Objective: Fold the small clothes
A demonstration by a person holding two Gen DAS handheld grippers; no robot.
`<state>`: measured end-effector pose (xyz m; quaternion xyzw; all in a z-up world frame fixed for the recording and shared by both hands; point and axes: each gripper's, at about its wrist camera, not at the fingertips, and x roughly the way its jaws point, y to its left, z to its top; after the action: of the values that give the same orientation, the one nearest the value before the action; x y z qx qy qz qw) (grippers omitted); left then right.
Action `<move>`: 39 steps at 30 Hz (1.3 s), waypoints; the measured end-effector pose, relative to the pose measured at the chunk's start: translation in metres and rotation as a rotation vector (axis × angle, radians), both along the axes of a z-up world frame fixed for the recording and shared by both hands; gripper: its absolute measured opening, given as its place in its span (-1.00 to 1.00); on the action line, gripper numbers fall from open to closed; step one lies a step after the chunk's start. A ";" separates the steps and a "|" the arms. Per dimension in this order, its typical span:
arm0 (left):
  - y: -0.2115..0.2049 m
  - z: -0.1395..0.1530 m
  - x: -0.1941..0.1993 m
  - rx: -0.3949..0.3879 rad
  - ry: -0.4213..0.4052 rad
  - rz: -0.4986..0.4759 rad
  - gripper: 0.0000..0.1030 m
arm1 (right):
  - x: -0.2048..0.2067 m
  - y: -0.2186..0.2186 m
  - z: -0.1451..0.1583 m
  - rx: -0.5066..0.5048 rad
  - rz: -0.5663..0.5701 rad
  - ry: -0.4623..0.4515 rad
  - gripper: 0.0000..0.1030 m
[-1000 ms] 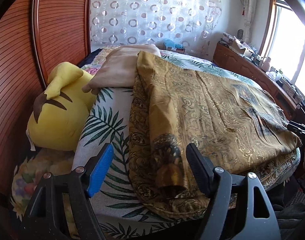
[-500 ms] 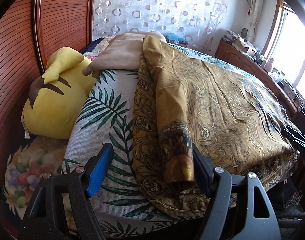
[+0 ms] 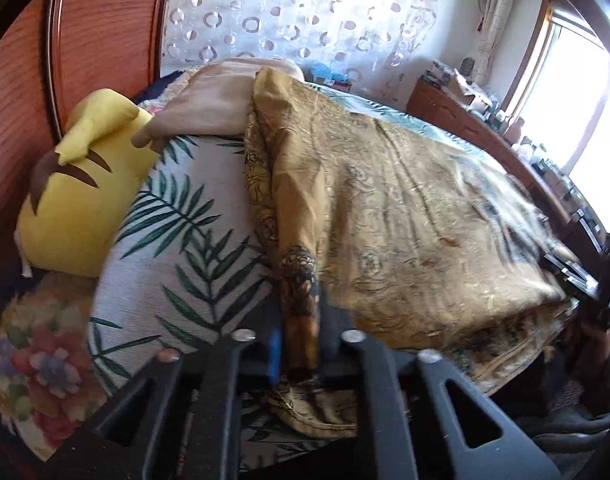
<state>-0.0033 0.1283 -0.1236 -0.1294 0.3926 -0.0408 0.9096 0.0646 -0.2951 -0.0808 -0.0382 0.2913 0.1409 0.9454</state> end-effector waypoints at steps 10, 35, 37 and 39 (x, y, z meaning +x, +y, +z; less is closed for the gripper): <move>-0.024 0.055 0.008 -0.042 -0.171 -0.063 -0.82 | 0.000 0.002 0.004 -0.090 0.011 0.043 0.33; -0.218 0.133 0.096 -0.042 -0.276 -0.531 -0.82 | -0.019 -0.067 0.036 -0.013 -0.153 0.063 0.33; -0.227 0.139 0.095 -0.035 -0.283 -0.552 -0.82 | -0.018 -0.066 0.037 -0.014 -0.155 0.063 0.33; -0.237 0.145 0.094 -0.025 -0.292 -0.571 -0.82 | -0.020 -0.065 0.038 -0.011 -0.156 0.060 0.33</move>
<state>0.0910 -0.1088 0.0217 -0.0181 0.2776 -0.3174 0.9066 0.0443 -0.3606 -0.0433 -0.0162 0.3223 0.0662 0.9442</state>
